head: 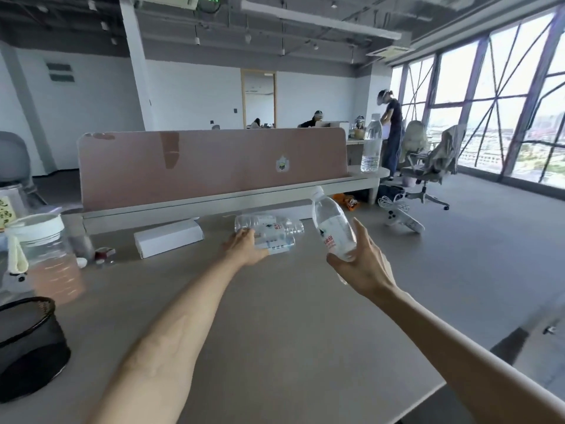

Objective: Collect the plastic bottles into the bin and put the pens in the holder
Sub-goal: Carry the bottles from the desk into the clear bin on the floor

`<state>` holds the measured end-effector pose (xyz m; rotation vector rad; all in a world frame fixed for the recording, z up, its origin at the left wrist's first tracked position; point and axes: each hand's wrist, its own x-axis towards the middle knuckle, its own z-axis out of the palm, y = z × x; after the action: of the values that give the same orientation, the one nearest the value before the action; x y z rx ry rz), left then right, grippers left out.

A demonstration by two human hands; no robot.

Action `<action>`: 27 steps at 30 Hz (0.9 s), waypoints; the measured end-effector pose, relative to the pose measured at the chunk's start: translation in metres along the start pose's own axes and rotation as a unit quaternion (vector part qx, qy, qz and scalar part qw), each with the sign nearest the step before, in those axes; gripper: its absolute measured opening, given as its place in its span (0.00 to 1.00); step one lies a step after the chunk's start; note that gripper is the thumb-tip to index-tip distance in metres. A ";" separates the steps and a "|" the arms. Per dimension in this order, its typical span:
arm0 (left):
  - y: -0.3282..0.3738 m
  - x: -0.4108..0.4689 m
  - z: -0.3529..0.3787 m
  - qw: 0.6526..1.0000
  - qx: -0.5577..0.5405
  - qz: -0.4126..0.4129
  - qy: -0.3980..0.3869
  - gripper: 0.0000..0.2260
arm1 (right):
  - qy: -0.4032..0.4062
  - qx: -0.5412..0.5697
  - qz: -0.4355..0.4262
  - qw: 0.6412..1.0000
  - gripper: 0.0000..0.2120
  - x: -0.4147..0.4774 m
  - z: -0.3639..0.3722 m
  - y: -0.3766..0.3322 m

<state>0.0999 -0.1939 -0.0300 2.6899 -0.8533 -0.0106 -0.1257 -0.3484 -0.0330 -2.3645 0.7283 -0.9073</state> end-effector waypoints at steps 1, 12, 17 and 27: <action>-0.002 0.004 0.004 1.000 0.017 -0.005 -0.008 0.35 | -0.002 -0.001 0.007 1.000 0.47 -0.001 -0.002 0.003; 0.061 -0.041 0.015 0.997 -0.047 0.024 0.053 0.32 | 0.004 0.058 0.113 0.992 0.39 -0.004 -0.028 0.029; 0.147 -0.071 0.024 0.983 -0.151 0.103 0.022 0.28 | 0.032 0.072 0.141 0.987 0.34 -0.019 -0.071 0.059; 0.366 -0.149 0.085 0.941 -0.250 0.201 -0.103 0.32 | 0.189 0.137 0.258 0.938 0.29 -0.098 -0.225 0.185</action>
<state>-0.2365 -0.4168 -0.0131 2.0297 -1.2554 -0.3696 -0.4039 -0.4792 -0.0433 -1.6472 1.2107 -1.1413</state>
